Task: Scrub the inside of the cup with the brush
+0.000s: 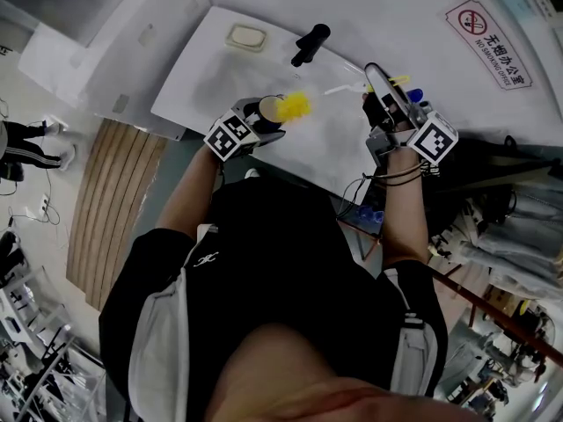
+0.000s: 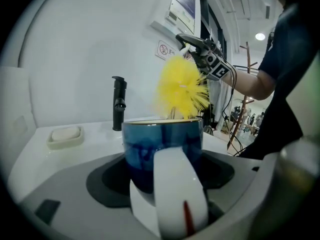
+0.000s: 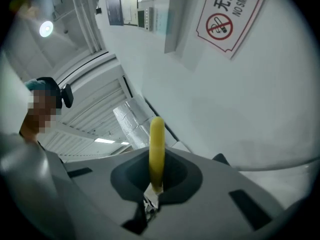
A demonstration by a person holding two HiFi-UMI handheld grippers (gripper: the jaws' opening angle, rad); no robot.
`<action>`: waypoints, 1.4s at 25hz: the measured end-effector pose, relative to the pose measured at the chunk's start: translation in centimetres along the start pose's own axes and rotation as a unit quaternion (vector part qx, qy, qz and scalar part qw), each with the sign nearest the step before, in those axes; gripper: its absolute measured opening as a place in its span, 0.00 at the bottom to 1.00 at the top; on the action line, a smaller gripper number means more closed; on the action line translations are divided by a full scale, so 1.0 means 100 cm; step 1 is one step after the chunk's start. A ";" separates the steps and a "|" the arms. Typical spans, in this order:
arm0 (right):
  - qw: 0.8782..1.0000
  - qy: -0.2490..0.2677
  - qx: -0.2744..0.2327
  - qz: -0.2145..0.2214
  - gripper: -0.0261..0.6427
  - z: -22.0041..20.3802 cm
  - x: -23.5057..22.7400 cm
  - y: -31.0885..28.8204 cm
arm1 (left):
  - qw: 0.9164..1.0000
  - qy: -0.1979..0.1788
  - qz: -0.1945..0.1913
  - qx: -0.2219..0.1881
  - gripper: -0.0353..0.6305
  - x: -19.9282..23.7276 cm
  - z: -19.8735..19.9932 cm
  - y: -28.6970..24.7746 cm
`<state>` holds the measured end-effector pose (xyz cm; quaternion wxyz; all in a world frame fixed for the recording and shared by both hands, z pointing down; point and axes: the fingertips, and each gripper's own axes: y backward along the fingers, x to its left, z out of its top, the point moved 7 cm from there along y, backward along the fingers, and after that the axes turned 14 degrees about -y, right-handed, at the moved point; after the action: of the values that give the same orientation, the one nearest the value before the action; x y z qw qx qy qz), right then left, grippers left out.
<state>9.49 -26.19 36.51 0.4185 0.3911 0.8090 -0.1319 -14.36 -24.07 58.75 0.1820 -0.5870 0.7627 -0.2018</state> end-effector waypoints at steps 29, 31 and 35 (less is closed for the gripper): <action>0.985 -0.015 -0.009 -0.172 0.05 -0.076 -0.089 0.041 | 0.999 0.007 0.047 -0.027 0.65 0.019 0.012 0.020; 0.985 -0.016 -0.010 -0.173 0.05 -0.078 -0.089 0.042 | 0.999 0.007 0.044 -0.027 0.65 0.018 0.012 0.019; 0.984 -0.015 -0.012 -0.177 0.05 -0.081 -0.089 0.045 | 0.999 0.004 0.039 -0.027 0.65 0.017 0.013 0.016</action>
<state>11.21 -23.51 48.89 0.4053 0.2351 0.8605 -0.2000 -15.43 -25.45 56.73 0.1709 -0.5607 0.7909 -0.1758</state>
